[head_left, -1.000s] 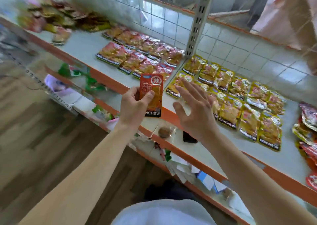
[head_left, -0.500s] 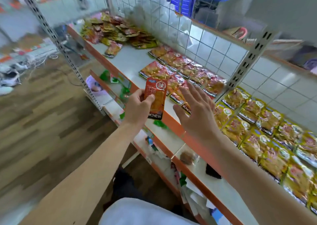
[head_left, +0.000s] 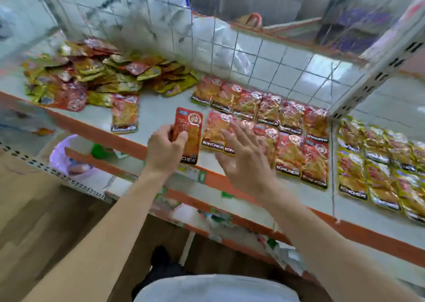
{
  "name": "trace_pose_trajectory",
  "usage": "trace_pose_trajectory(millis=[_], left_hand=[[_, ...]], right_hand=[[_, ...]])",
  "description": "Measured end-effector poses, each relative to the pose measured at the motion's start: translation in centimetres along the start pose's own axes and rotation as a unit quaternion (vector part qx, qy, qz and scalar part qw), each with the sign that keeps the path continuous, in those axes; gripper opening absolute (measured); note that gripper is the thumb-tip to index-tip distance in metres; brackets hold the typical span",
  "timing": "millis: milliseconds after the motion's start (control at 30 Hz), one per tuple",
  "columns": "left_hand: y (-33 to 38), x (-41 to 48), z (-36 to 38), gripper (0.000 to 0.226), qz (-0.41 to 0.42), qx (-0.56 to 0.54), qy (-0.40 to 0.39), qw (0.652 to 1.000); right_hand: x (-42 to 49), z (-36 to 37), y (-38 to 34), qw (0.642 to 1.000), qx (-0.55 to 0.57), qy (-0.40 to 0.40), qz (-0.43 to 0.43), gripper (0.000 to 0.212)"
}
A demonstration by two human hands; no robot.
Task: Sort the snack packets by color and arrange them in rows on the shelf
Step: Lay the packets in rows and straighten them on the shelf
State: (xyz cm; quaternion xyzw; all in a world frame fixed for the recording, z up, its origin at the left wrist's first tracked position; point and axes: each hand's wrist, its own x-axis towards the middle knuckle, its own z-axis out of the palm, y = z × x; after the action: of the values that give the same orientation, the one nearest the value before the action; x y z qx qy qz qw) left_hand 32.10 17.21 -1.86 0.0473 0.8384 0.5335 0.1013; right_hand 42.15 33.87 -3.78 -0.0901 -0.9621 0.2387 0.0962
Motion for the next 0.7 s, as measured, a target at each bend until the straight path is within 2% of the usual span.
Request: trace_pose_trajectory(millis=[100, 167, 367, 433, 500, 533, 600, 633, 700], left_hand=[[-0.6, 2.9, -1.7, 0.012, 0.052, 0.066, -0.075, 0.994], [-0.9, 4.6, -1.8, 0.014, 0.087, 0.097, -0.097, 0.987], [-1.9, 8.3, 0.1, 0.025, 0.165, 0.183, -0.093, 0.965], [-2.8, 8.4, 0.4, 0.039, 0.181, 0.221, -0.079, 0.955], [-3.4, 8.0, 0.1, 0.057, 0.23, 0.256, -0.061, 0.937], [-3.7, 7.9, -0.2, 0.061, 0.284, 0.262, -0.072, 0.92], [-4.2, 7.8, -0.5, 0.057, 0.386, 0.254, -0.141, 0.876], [-4.4, 7.7, -0.6, 0.051, 0.399, 0.259, -0.171, 0.863], [-4.6, 7.3, -0.6, 0.045, 0.37, 0.284, -0.183, 0.866]], right_hand=[[0.6, 0.9, -2.2, 0.998, -0.033, 0.015, 0.043, 0.059], [0.8, 1.1, -3.0, 0.995, -0.054, 0.032, 0.074, 0.058], [0.9, 1.8, -2.5, 0.986, -0.107, -0.005, 0.127, 0.061], [1.0, 2.2, -2.1, 0.985, -0.116, -0.008, 0.124, 0.059], [1.1, 2.9, -1.8, 0.987, -0.119, 0.002, 0.11, 0.054], [1.2, 3.2, -1.7, 0.988, -0.12, 0.006, 0.102, 0.051], [1.2, 3.9, -1.5, 0.987, -0.133, 0.015, 0.088, 0.047], [1.2, 4.1, -1.4, 0.987, -0.139, 0.014, 0.084, 0.047], [1.2, 4.2, -1.4, 0.986, -0.14, 0.009, 0.086, 0.05]])
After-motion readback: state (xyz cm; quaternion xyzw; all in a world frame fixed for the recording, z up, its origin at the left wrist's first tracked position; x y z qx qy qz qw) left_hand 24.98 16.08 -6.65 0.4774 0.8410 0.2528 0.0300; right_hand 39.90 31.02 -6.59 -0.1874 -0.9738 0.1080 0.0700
